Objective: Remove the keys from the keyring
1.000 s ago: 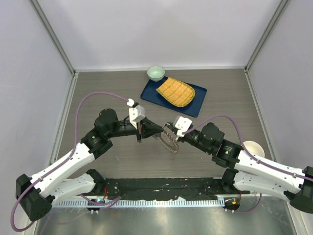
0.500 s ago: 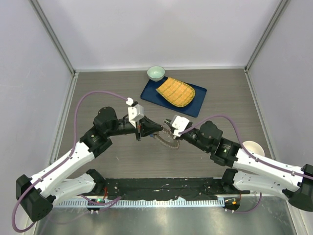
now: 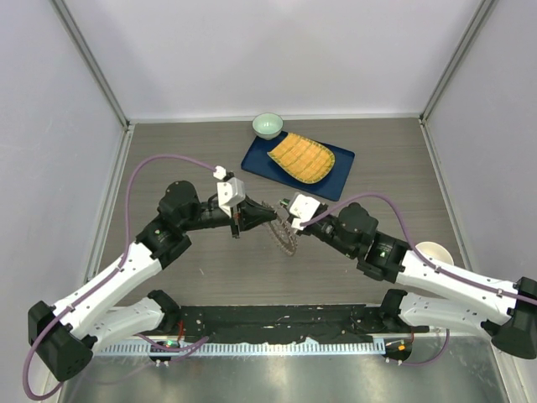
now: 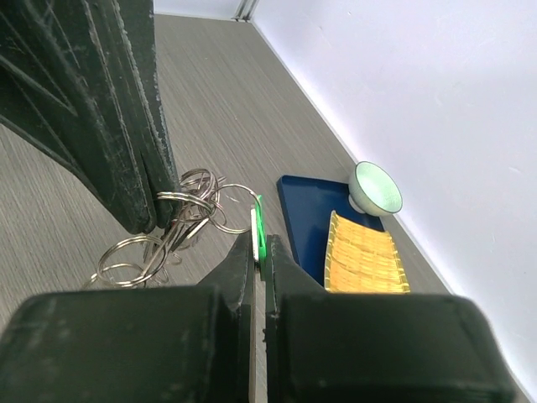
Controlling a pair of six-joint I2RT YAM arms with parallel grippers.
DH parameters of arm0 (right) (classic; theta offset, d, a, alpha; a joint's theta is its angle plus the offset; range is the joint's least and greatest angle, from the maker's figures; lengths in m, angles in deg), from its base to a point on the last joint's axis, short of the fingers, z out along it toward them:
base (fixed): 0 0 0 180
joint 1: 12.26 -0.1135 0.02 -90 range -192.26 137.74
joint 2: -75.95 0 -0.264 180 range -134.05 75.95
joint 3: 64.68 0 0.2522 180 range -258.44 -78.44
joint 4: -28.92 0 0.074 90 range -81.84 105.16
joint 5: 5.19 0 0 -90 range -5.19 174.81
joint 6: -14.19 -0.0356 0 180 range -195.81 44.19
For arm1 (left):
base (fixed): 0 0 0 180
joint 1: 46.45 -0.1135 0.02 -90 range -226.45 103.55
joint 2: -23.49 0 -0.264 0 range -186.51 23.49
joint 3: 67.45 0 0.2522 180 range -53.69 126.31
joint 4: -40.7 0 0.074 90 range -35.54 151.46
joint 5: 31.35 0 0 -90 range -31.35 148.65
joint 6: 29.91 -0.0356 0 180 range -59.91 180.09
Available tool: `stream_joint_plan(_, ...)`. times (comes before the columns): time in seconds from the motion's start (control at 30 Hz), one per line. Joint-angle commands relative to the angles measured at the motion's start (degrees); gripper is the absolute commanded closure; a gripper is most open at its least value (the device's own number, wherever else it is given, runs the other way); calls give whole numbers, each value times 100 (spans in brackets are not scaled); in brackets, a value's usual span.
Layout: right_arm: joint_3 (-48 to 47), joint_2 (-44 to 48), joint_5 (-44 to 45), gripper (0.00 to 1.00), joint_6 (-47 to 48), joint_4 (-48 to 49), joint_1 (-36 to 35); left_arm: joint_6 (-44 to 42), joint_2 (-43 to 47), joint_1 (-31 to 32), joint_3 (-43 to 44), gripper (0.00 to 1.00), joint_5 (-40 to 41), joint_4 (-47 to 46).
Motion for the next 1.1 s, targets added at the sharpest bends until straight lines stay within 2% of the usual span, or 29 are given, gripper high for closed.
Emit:
stream_joint_plan(0.0,-486,243,896,99,-64,925,311,156,177,55,-6,100,-616,869)
stream_joint_plan(0.07,-363,400,458,99,-214,644,302,165,247,29,-5,100,-396,825)
stream_joint_plan(0.1,-266,445,300,99,-249,504,311,261,273,20,-23,100,-3,825)
stream_joint_plan(0.27,-81,551,-518,99,-635,-103,302,447,212,11,-85,100,554,395)
stream_joint_plan(0.4,-55,481,-528,99,-698,-236,302,508,177,11,-76,100,695,325)
stream_joint_plan(0.63,-19,357,-493,99,-759,-174,302,587,168,11,3,100,484,262)
stream_joint_plan(0.83,-256,401,-694,99,-838,-253,293,210,19,11,240,100,1309,947)
stream_joint_plan(0.87,-291,401,-739,99,-908,-279,302,183,-77,20,345,91,1432,1035)
stream_joint_plan(0.93,-370,401,-809,99,-961,-349,302,8,-218,20,469,82,1679,1264)
stream_joint_plan(0.97,-379,393,-809,99,-1005,-367,293,-36,-349,11,608,74,1723,1334)
stream_joint_plan(1.0,-397,375,-809,99,-1040,-368,293,-54,-420,20,688,69,1784,1413)
stream_joint_plan(1.03,-397,375,-792,99,-1058,-376,293,-107,-473,20,750,60,1776,1440)
stream_joint_plan(1.07,-406,358,-748,99,-1093,-368,302,-133,-517,20,846,56,1776,1449)
